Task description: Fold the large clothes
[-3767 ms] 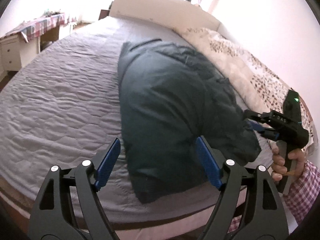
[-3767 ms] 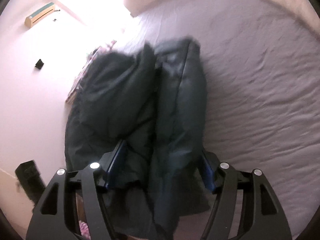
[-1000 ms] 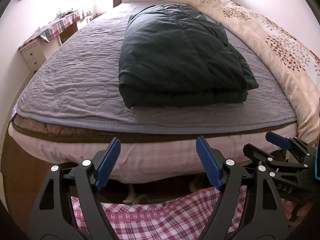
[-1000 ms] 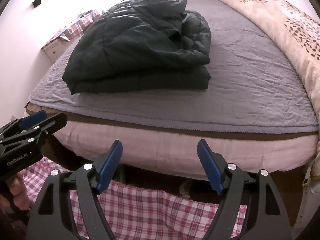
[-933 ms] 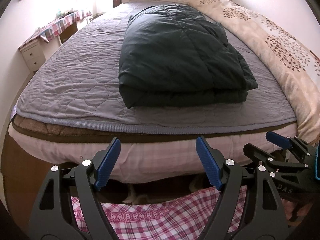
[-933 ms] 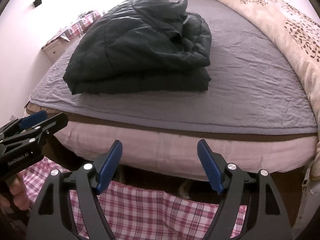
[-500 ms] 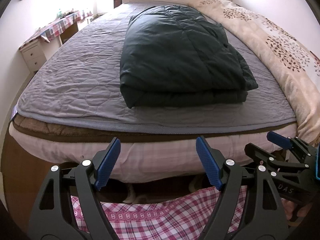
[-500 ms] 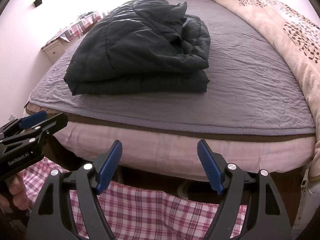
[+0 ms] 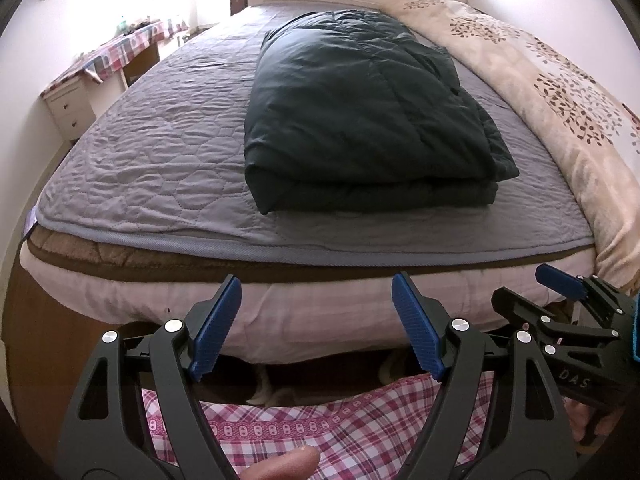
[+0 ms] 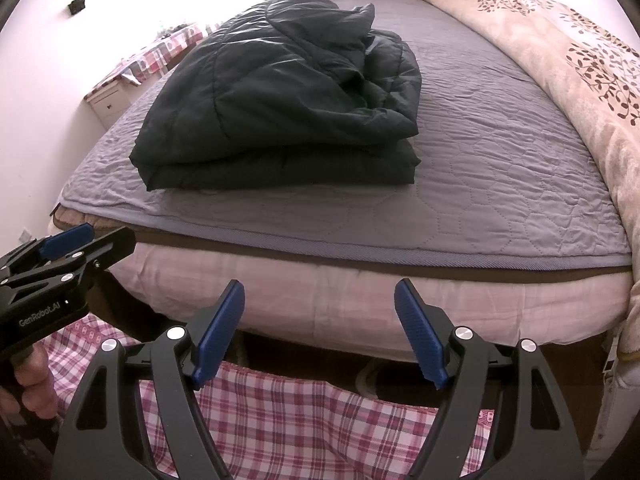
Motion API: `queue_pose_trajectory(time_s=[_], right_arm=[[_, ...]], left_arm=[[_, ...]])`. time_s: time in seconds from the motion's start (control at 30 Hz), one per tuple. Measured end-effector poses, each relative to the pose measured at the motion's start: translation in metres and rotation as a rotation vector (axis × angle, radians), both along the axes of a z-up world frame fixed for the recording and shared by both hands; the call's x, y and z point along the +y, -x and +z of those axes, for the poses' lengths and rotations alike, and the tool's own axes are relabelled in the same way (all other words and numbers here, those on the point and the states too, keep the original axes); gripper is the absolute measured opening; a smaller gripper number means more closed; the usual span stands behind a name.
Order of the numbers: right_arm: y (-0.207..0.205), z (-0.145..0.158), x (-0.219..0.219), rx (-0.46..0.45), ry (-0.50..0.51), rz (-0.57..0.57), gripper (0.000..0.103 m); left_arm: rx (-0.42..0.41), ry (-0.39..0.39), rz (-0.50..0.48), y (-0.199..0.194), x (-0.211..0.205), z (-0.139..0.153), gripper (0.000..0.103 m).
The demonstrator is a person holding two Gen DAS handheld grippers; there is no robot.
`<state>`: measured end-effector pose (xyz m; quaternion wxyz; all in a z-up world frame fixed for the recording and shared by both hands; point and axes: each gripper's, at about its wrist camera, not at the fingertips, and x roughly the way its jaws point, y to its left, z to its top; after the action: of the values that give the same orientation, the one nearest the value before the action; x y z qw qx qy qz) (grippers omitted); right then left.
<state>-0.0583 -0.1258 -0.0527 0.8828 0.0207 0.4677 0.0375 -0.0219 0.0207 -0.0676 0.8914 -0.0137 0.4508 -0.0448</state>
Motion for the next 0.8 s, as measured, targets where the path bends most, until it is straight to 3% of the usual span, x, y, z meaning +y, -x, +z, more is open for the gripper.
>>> queue_pose_trajectory(time_s=[0.8], right_arm=[[0.0001,-0.0027,0.002,0.011,0.0,0.002,0.075]], left_arm=[[0.013,0.001,0.002,-0.0006,0.0003,-0.0038,0.077]])
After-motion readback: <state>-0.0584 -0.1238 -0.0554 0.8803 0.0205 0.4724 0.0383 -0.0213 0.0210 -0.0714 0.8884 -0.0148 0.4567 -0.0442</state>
